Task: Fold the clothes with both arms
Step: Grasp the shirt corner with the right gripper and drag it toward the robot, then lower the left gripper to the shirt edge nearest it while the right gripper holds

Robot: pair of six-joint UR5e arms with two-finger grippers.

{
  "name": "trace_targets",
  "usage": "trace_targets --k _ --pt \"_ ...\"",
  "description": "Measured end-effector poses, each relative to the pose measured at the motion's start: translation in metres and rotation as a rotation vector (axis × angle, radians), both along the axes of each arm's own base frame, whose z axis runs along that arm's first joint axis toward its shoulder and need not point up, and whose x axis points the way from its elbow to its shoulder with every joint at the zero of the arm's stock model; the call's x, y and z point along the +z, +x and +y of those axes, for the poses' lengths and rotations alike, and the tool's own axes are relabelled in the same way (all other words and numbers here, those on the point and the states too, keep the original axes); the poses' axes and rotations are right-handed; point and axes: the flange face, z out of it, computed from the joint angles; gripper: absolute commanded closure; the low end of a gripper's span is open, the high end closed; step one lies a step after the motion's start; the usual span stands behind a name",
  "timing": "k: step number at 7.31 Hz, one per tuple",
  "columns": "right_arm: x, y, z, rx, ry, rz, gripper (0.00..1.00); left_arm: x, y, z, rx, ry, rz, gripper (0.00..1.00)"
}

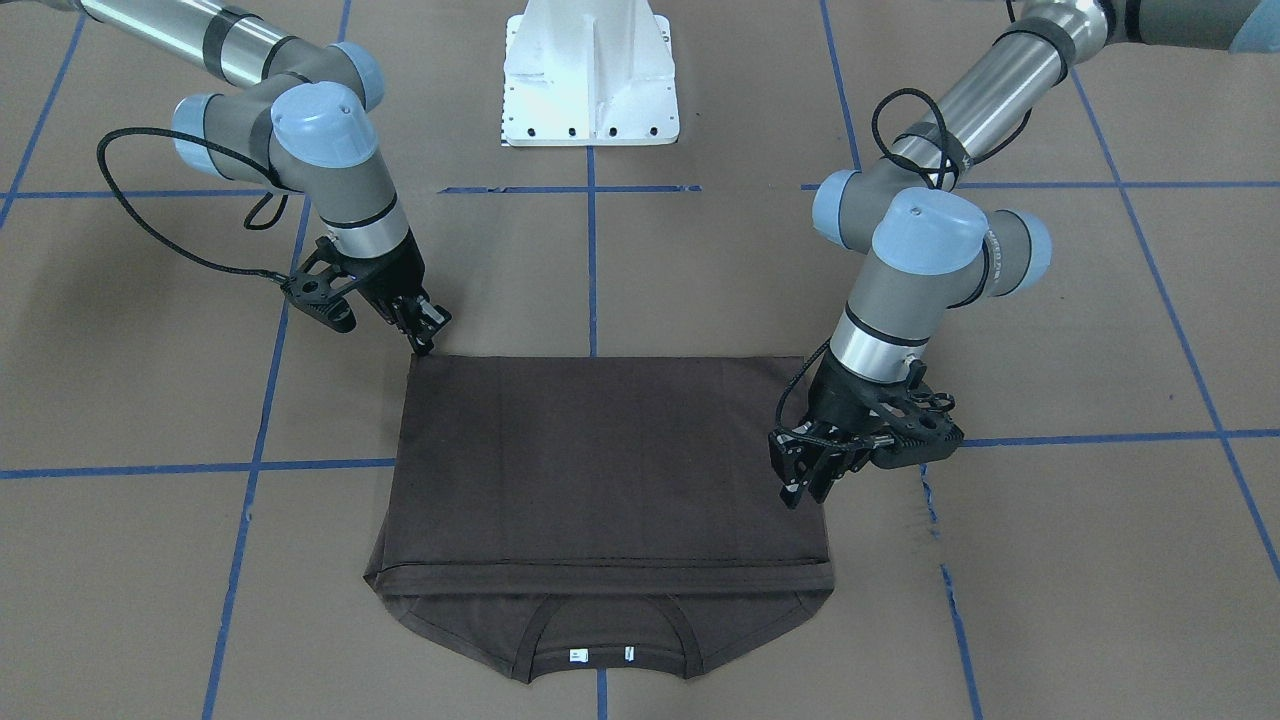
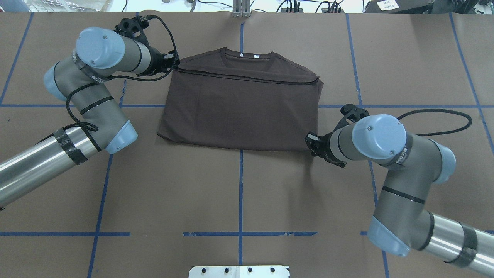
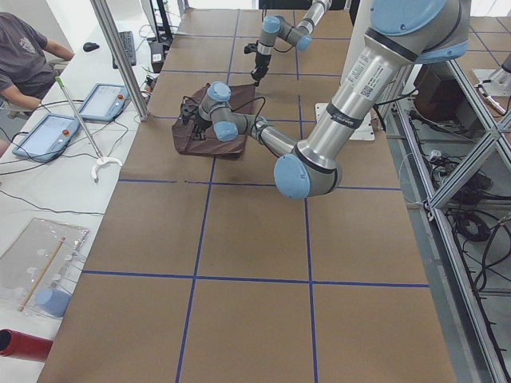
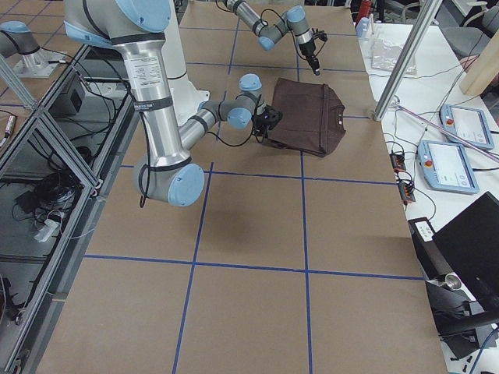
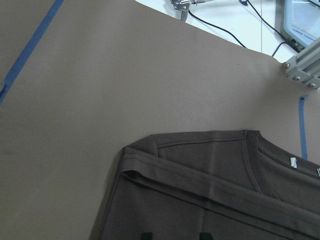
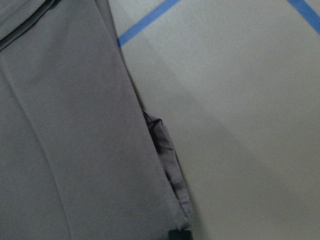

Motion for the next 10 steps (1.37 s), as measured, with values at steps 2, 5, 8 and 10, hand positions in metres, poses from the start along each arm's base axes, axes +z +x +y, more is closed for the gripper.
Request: trace_targets --k 2,5,8,10 --pt "-0.015 0.016 0.096 -0.128 -0.043 -0.067 1.00 -0.020 -0.005 0.009 0.020 0.024 0.035 0.56" --pt "-0.015 0.018 0.260 -0.416 -0.141 -0.066 0.00 -0.037 -0.011 0.031 0.107 0.031 0.103 0.49" --pt "-0.007 0.008 0.322 -0.414 -0.113 -0.036 0.00 -0.044 -0.020 0.057 0.155 0.012 0.156 0.45" --pt "-0.011 0.014 0.277 -0.296 -0.104 -0.051 0.00 -0.045 -0.016 0.096 0.178 -0.036 0.203 0.42"
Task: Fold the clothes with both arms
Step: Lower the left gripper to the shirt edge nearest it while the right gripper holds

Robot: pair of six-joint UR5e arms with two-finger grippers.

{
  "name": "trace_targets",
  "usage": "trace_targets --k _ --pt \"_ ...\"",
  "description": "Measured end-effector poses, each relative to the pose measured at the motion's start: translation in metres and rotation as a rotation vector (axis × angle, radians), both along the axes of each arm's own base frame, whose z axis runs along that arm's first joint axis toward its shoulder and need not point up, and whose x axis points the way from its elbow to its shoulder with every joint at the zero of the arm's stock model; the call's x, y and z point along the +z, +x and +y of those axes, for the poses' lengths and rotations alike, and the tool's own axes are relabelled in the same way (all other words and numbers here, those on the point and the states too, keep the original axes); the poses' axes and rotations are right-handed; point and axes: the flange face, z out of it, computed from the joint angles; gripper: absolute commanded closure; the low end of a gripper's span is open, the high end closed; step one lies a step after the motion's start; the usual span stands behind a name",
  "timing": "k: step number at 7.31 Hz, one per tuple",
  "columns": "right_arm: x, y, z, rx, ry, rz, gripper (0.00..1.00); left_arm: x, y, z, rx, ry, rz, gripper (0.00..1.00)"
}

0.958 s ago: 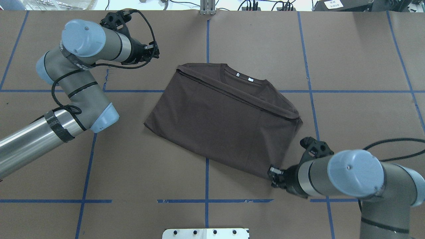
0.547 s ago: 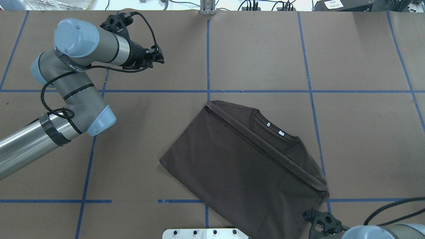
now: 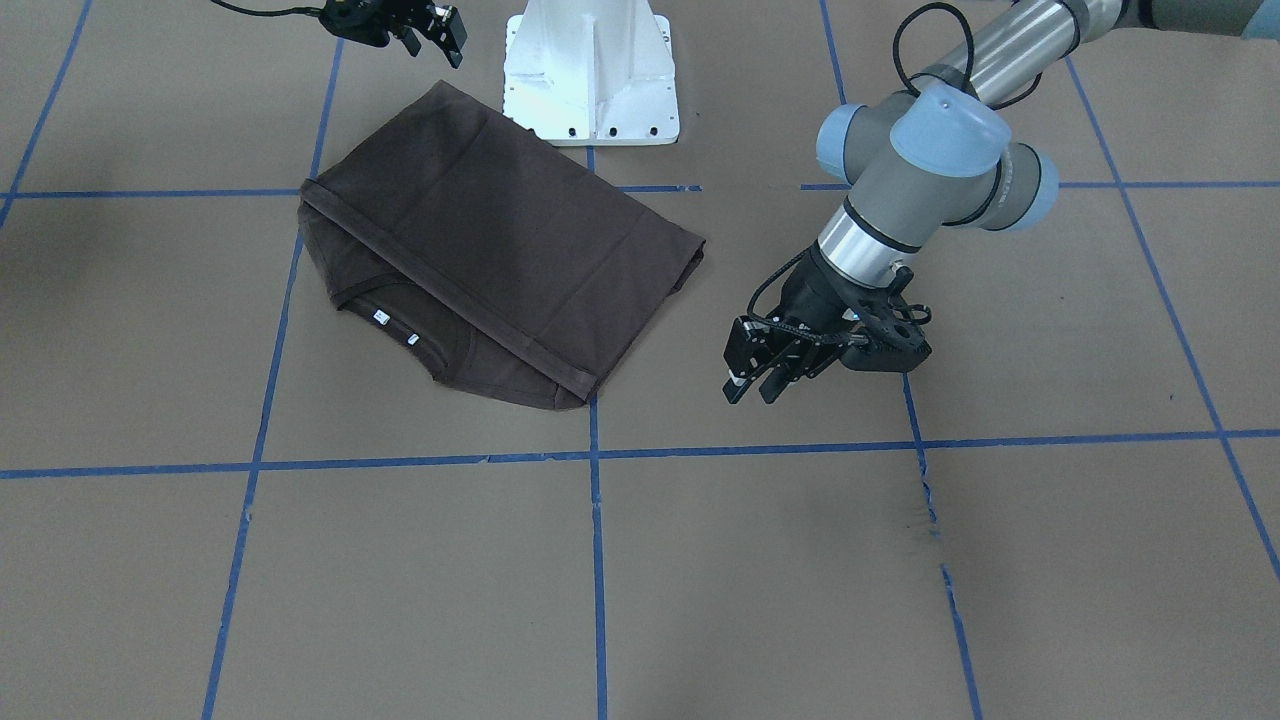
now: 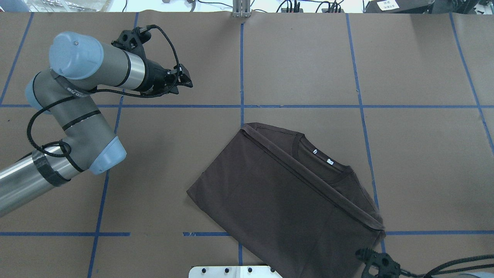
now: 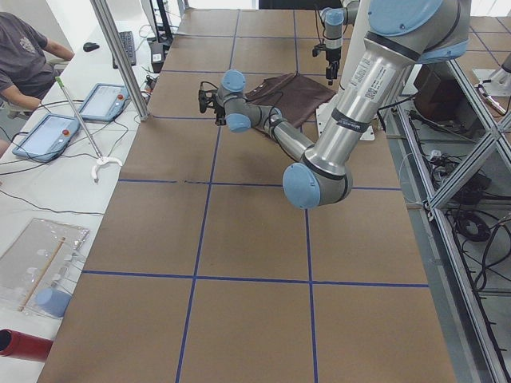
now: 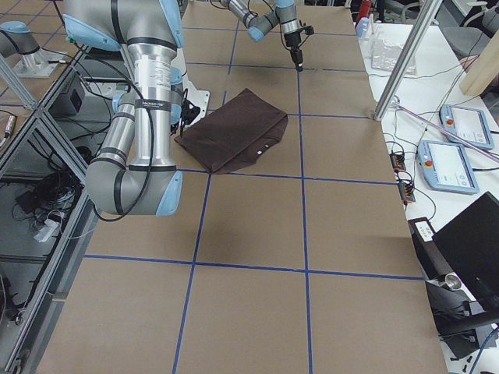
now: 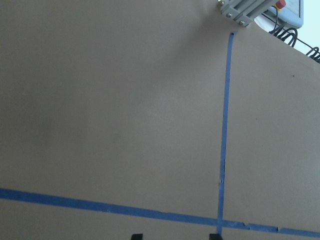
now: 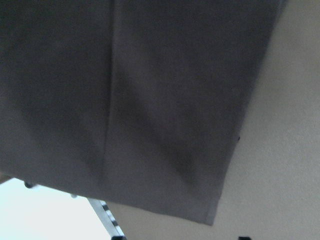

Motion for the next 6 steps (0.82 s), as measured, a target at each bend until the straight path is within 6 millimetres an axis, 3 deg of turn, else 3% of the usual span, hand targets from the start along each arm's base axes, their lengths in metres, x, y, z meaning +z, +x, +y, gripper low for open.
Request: trace_targets --k 2,3,4,6 --pt "-0.006 0.019 -0.078 0.177 0.004 -0.017 0.00 0.017 0.006 0.089 0.060 -0.088 0.026 0.42" --pt "-0.011 0.028 -0.119 0.263 0.011 -0.028 0.00 0.028 0.016 0.136 0.060 -0.130 -0.003 0.42" --pt "-0.012 0.032 -0.147 0.309 0.017 -0.031 0.00 0.034 0.032 0.170 0.053 -0.159 -0.044 0.42" --pt "-0.010 0.032 -0.165 0.322 0.016 -0.027 0.00 0.026 0.067 0.202 0.059 -0.200 -0.113 0.43"
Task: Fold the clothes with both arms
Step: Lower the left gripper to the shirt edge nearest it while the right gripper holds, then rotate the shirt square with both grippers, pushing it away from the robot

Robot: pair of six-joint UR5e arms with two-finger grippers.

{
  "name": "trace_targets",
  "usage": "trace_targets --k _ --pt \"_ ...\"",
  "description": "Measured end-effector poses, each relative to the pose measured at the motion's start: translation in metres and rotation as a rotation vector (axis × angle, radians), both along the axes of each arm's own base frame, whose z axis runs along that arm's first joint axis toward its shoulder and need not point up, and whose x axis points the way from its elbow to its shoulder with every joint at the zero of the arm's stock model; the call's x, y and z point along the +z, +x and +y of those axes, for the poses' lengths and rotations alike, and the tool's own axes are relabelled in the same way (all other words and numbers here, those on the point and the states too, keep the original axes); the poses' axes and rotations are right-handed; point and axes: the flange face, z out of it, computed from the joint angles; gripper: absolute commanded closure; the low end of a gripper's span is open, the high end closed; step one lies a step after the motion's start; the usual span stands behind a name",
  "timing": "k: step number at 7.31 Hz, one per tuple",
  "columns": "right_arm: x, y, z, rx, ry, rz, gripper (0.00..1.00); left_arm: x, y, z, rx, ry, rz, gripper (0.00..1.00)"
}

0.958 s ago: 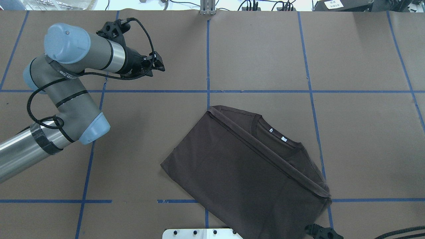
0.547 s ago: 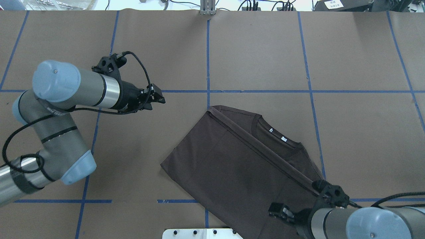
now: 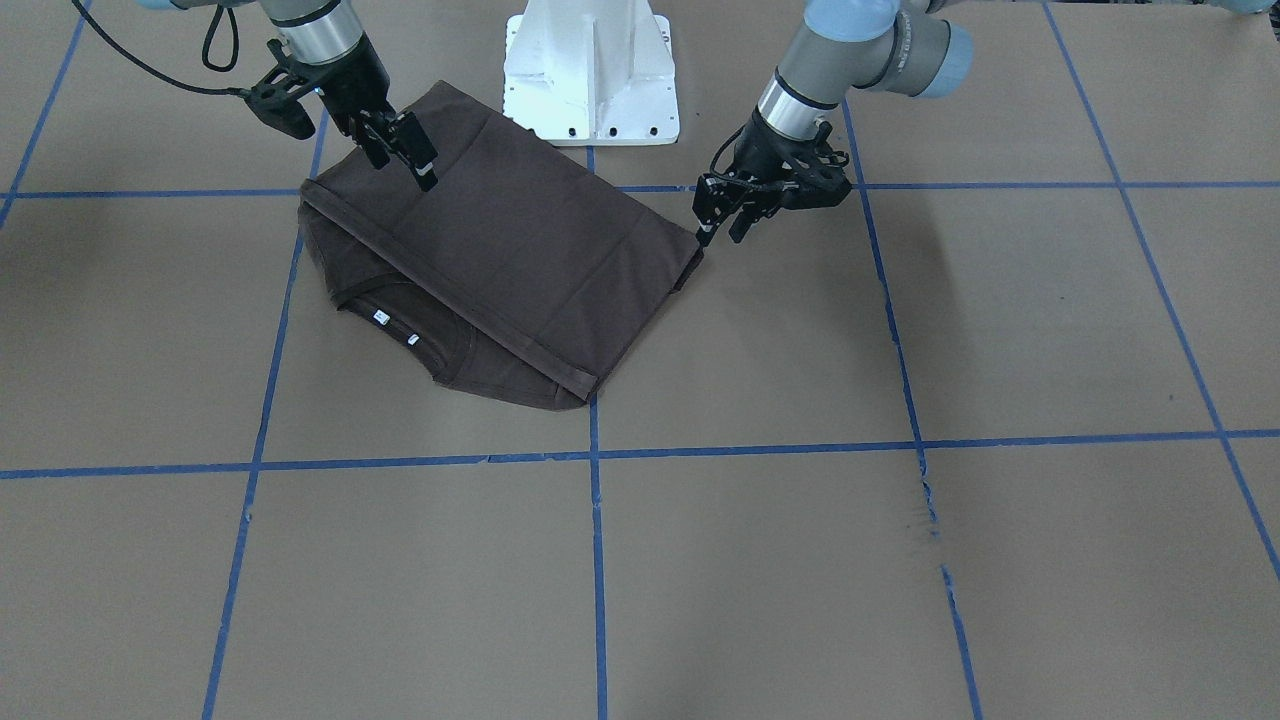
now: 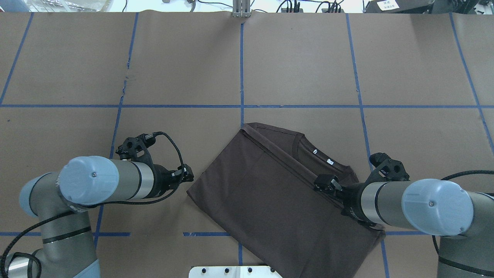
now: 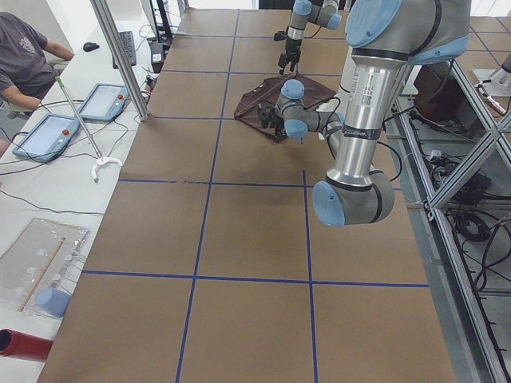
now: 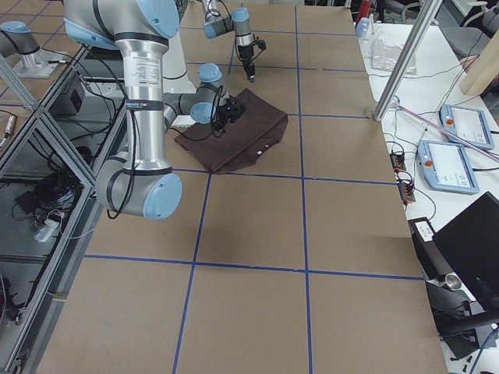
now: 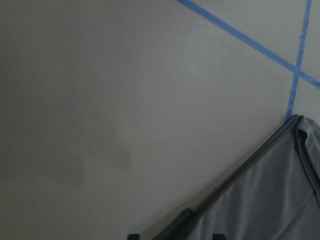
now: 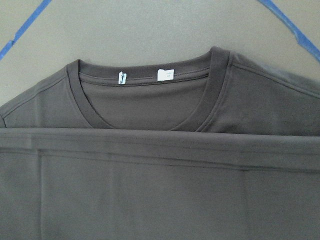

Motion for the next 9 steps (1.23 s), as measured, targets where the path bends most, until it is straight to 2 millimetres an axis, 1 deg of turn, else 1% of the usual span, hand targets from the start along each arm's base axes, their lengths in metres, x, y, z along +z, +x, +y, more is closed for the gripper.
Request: trace_targets --k 1,3,4,5,6,8,9 --pt "0.001 0.000 -0.002 0.001 -0.001 0.002 0.00 -0.003 0.014 0.004 0.009 -0.007 -0.024 0.43" --pt "0.002 0.000 -0.002 0.001 -0.002 0.004 0.00 0.001 0.031 0.004 0.016 -0.012 -0.057 0.45" --pt "0.002 0.000 -0.003 0.001 -0.002 0.003 0.00 0.003 0.034 0.005 0.019 -0.013 -0.064 0.53" --pt "0.002 -0.001 -0.003 0.001 -0.002 0.004 0.00 0.007 0.037 0.008 0.024 -0.016 -0.071 0.92" --pt "0.002 -0.001 -0.003 0.001 -0.002 0.004 0.00 0.009 0.040 0.011 0.029 -0.020 -0.076 1.00" --pt "0.002 -0.002 -0.002 0.000 -0.001 0.004 0.00 0.011 0.040 0.013 0.031 -0.022 -0.080 1.00" --pt "0.001 -0.003 -0.002 -0.001 0.000 0.002 0.00 0.009 0.036 0.011 0.028 -0.018 -0.081 1.00"
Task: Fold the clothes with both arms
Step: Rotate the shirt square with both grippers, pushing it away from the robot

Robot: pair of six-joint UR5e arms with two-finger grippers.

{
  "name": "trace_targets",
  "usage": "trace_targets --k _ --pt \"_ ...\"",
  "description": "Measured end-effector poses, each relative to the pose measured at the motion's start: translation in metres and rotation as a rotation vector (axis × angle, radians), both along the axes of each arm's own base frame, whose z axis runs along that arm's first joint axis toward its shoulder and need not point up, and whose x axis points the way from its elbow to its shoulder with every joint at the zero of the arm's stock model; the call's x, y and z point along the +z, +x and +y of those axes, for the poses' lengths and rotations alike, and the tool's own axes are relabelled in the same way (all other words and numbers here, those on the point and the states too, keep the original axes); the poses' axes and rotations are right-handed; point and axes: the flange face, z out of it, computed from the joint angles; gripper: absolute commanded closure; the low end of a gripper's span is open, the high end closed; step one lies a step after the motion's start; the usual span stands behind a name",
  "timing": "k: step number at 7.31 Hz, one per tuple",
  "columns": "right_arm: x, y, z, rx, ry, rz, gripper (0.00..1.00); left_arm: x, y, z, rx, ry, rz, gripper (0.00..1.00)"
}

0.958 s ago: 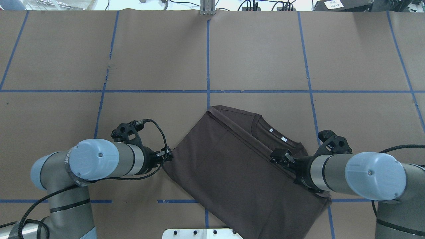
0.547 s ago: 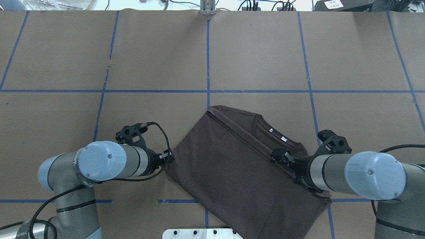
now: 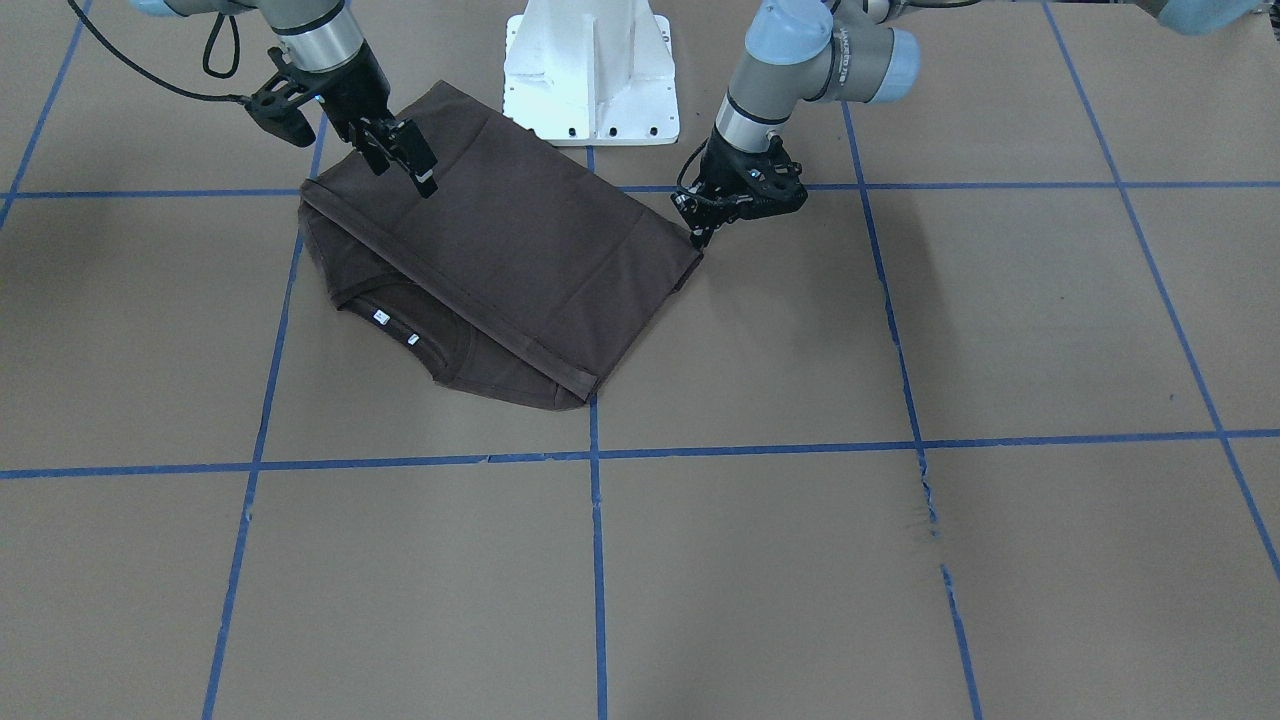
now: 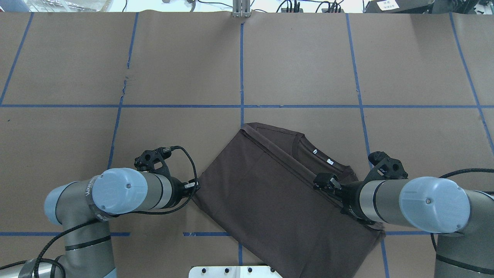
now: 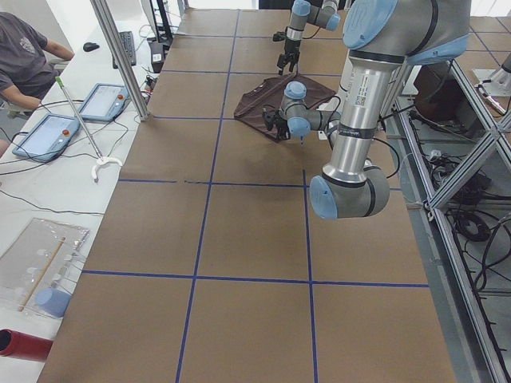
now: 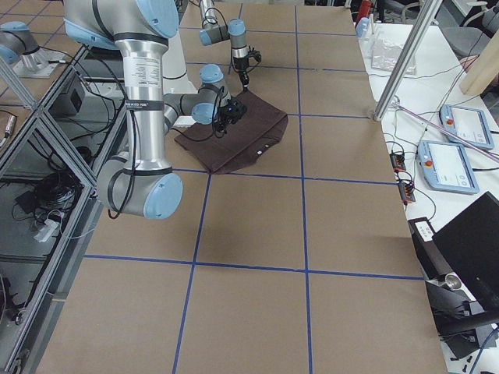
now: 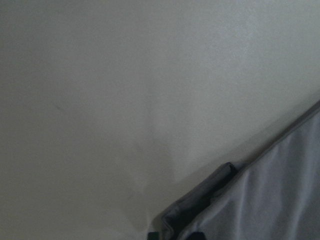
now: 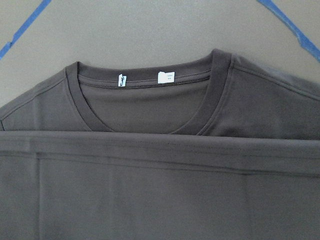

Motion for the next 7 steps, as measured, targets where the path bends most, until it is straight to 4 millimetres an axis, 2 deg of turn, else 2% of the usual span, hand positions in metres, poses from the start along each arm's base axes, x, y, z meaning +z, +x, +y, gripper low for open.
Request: trace_targets --k 1,2,3,4,5,7 --pt "-0.002 -0.001 0.000 0.000 0.002 -0.005 0.00 0.006 -0.012 -0.006 0.002 0.022 -0.023 1.00" --pt "-0.005 -0.001 -0.001 0.001 0.003 -0.011 0.00 0.022 -0.032 -0.015 0.014 0.067 -0.060 1.00" --pt "-0.009 -0.001 -0.001 0.002 0.005 -0.018 0.00 0.027 -0.050 -0.023 0.024 0.110 -0.074 1.00" --pt "-0.011 -0.002 -0.002 0.005 0.007 -0.024 0.00 0.022 -0.062 -0.034 0.012 0.136 -0.070 1.00" --pt "-0.013 -0.001 -0.004 0.010 0.009 -0.027 0.00 0.010 -0.069 -0.065 -0.033 0.156 -0.062 1.00" --pt "-0.016 0.003 -0.009 0.023 0.012 -0.034 0.00 -0.015 -0.068 -0.175 -0.158 0.186 -0.079 1.00"
